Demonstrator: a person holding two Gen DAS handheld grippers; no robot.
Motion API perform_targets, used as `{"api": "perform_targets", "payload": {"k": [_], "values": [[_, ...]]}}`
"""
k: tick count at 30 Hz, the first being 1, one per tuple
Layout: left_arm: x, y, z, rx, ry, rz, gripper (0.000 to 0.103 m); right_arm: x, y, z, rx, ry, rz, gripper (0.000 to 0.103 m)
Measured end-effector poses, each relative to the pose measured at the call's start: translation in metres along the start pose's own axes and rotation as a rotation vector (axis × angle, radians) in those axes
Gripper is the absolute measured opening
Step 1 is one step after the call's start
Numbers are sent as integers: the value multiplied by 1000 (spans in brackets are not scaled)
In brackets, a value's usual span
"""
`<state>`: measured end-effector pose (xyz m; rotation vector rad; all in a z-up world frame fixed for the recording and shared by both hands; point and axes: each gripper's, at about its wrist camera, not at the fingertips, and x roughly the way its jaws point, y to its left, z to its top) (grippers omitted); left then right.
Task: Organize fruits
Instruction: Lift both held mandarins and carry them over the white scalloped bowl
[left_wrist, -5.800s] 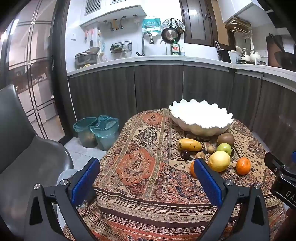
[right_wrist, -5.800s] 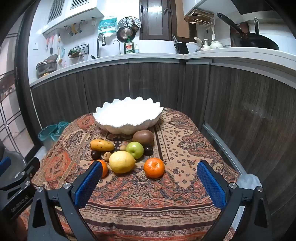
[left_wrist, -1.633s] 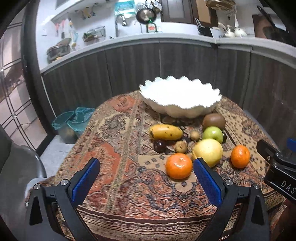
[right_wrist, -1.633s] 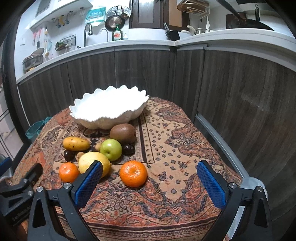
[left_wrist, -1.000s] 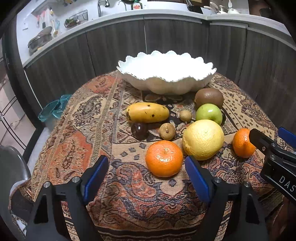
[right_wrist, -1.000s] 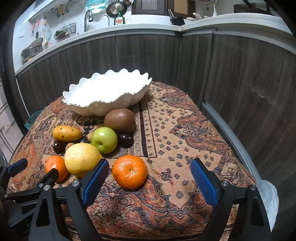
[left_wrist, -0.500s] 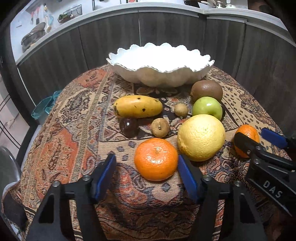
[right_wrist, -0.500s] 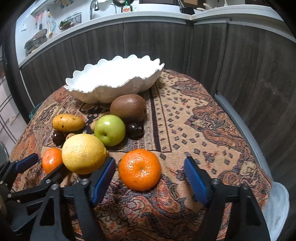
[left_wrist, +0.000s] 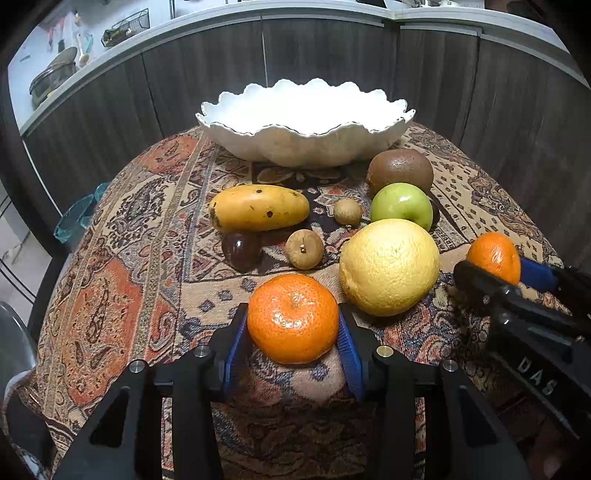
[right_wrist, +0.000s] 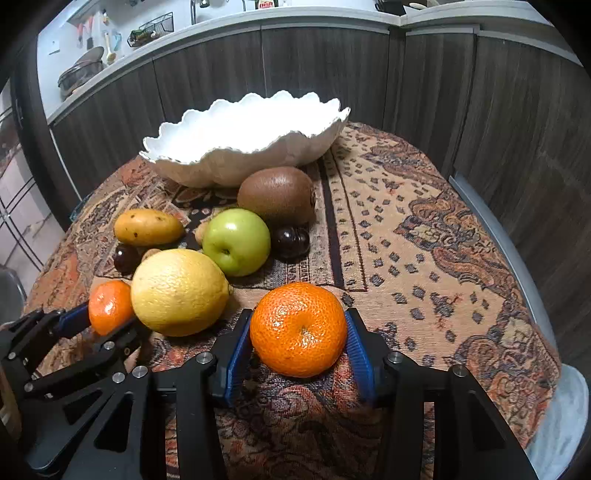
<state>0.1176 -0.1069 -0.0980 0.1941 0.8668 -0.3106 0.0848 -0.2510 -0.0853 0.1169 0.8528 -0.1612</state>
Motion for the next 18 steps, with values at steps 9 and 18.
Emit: {"api": "perform_targets", "payload": {"k": [9, 18], "values": [[-25, 10, 9, -9, -42, 11, 44, -23, 5, 16, -5, -51, 1, 49], [-44, 20, 39, -25, -124, 23, 44, -45, 13, 41, -27, -126, 6, 49]]}}
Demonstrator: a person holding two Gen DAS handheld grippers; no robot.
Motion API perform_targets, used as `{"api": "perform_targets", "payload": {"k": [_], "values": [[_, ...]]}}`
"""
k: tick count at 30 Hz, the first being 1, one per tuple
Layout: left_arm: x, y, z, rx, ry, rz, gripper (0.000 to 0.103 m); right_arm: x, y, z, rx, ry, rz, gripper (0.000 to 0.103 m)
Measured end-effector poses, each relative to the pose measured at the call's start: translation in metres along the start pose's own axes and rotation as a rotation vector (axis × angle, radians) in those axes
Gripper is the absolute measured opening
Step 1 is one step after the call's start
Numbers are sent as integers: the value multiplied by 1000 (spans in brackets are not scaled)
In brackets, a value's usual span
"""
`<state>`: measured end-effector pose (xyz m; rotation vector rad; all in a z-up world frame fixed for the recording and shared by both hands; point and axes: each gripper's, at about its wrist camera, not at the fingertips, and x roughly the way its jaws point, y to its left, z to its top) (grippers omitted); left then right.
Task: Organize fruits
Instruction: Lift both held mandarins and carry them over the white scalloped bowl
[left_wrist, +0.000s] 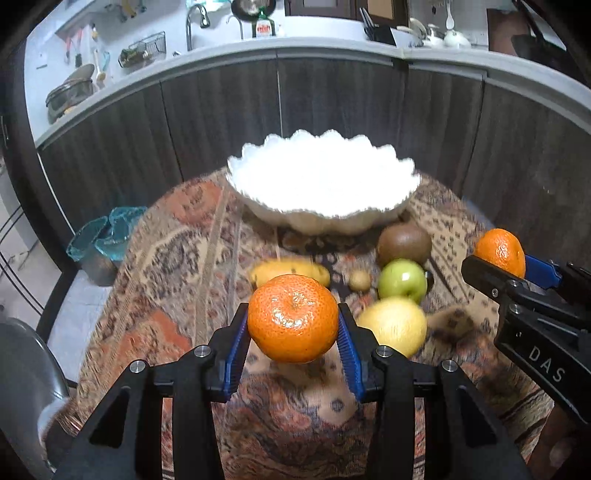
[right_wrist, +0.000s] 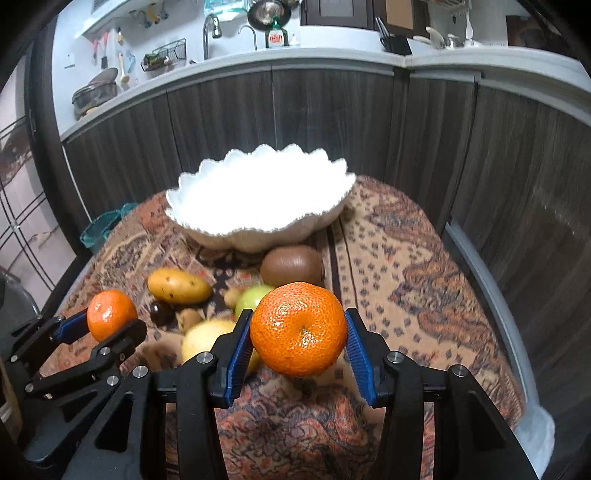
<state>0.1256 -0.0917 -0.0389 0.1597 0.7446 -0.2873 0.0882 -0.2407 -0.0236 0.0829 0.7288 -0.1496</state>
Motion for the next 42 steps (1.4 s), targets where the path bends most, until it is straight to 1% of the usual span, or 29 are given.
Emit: {"api": "perform_targets", "payload": {"k": [11, 15, 18, 21, 23, 24, 27, 33, 36, 39, 42], "values": [[-6, 15, 44, -41, -69, 9, 44, -11, 5, 42, -18, -99, 8, 49], [-7, 17, 61, -43, -87, 8, 44, -10, 4, 58, -8, -113, 24, 49], [-6, 19, 75, -37, -107, 25, 44, -7, 4, 71, -11, -129, 19, 49], [-4, 21, 91, -28, -123, 19, 44, -4, 3, 86, -16, -136, 18, 49], [-1, 25, 103, -33, -126, 0, 44, 0, 3, 97, -25, -141, 14, 49], [-1, 27, 109, -40, -131, -8, 44, 2, 3, 102, -27, -140, 13, 49], [6, 26, 129, -21, -139, 2, 44, 12, -1, 120, -15, -127, 17, 49], [36, 27, 161, 4, -97, -8, 44, 33, -4, 152, -14, -121, -13, 49], [56, 29, 173, 4, -82, -22, 44, 50, -5, 163, -21, -90, -18, 49], [75, 30, 181, 2, -73, 0, 44, 71, -7, 169, -21, -43, -20, 49], [99, 30, 183, 13, -20, 3, 44, 94, -12, 170, -1, 8, -19, 49]]}}
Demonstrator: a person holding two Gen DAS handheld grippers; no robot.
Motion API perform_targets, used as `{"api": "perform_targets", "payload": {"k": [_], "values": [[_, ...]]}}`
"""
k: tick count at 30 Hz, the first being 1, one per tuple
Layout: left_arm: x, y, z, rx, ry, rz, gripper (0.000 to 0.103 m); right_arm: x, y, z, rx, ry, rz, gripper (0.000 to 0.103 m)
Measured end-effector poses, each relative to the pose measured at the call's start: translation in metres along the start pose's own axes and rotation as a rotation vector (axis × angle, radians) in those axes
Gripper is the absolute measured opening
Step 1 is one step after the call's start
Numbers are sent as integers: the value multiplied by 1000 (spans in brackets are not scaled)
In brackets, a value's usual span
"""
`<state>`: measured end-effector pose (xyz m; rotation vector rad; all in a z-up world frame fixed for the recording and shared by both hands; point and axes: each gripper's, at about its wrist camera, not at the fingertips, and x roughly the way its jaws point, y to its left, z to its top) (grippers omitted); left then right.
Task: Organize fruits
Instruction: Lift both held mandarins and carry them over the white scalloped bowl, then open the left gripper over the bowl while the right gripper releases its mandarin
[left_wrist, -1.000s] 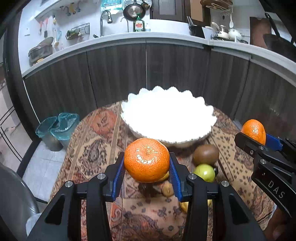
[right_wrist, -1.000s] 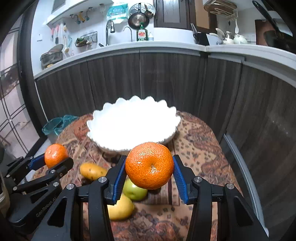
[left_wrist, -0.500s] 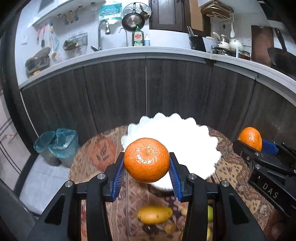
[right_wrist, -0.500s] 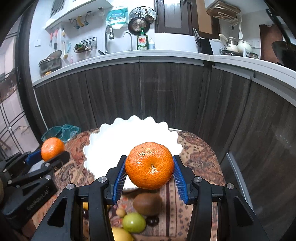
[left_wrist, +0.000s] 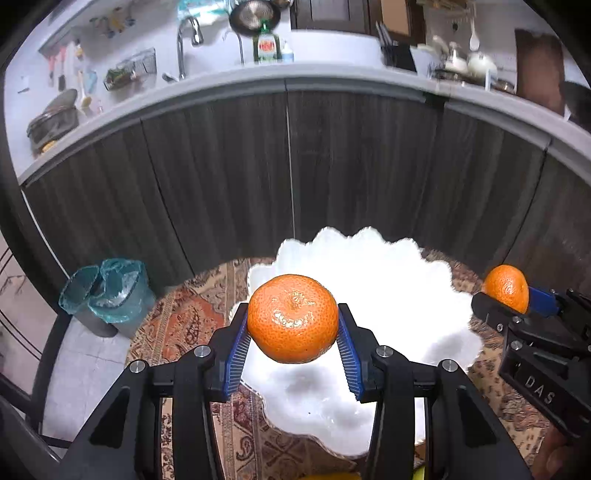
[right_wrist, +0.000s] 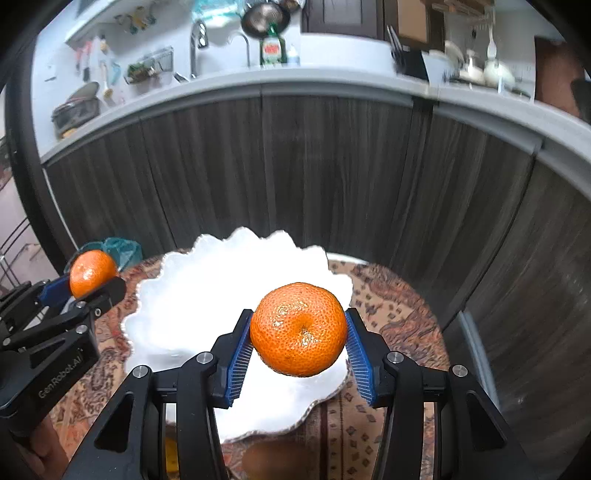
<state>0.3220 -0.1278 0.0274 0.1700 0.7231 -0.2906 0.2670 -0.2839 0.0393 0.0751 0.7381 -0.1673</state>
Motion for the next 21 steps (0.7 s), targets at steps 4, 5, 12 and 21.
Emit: {"api": "perform_targets", "payload": {"k": [4, 5, 12, 21], "values": [[27, 1, -1, -8, 60, -10, 44, 26, -3, 1, 15, 52, -16, 49], [32, 0, -2, -8, 70, -11, 44, 31, -4, 1, 17, 62, -21, 49], [46, -2, -3, -2, 103, -8, 45, 51, -7, 2, 30, 112, -9, 49], [45, -3, -11, 10, 123, 20, 51, 55, -8, -1, 17, 118, -22, 50]]}}
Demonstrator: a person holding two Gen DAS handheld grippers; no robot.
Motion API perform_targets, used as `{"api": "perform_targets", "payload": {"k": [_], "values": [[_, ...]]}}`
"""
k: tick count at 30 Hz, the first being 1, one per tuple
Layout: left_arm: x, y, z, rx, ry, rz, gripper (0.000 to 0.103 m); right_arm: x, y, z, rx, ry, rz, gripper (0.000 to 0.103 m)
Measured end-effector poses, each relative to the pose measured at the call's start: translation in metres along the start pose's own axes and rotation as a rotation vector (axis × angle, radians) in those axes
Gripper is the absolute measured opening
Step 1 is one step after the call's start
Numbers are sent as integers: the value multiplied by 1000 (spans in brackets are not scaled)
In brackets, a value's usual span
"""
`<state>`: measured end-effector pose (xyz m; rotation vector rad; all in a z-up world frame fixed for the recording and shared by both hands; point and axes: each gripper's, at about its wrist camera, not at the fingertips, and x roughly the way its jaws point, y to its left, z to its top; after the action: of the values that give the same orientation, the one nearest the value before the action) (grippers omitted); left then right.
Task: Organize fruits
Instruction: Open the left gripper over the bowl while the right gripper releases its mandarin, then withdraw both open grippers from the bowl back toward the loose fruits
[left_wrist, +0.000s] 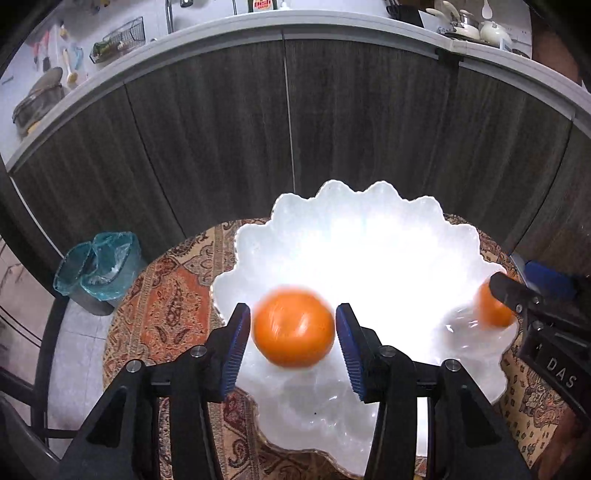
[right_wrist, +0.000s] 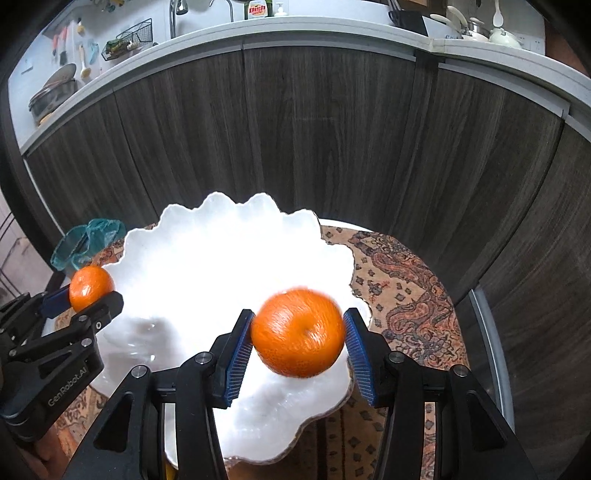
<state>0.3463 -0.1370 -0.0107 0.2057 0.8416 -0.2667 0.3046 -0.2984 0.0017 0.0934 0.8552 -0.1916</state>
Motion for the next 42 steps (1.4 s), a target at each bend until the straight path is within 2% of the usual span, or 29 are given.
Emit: {"api": "perform_targets", "payload": {"k": [1, 2, 4, 7, 10, 13, 24, 32, 42], "values": [[-3, 0, 0, 1, -9, 7, 57, -2, 0, -1, -2, -8, -10, 53], [-7, 1, 0, 1, -21, 12, 63, -5, 0, -1, -4, -17, -22, 60], [-14, 2, 0, 0, -34, 21, 65, -11, 0, -1, -5, -38, -46, 70], [-23, 3, 0, -5, -42, 17, 66, -21, -1, -1, -7, -58, -61, 71], [-34, 4, -1, -12, -55, 23, 76, -31, -3, -1, 2, -71, -63, 72], [-45, 4, -3, -9, -81, 48, 84, -43, -2, -2, 7, -92, -66, 78], [-88, 11, -20, -30, -150, 90, 88, -89, 6, -9, 11, -191, -78, 83], [-111, 8, -36, -28, -196, 113, 88, -106, 3, -25, 32, -209, -55, 83], [-119, 2, -62, -24, -203, 114, 88, -125, 2, -53, 13, -256, -89, 83]]}}
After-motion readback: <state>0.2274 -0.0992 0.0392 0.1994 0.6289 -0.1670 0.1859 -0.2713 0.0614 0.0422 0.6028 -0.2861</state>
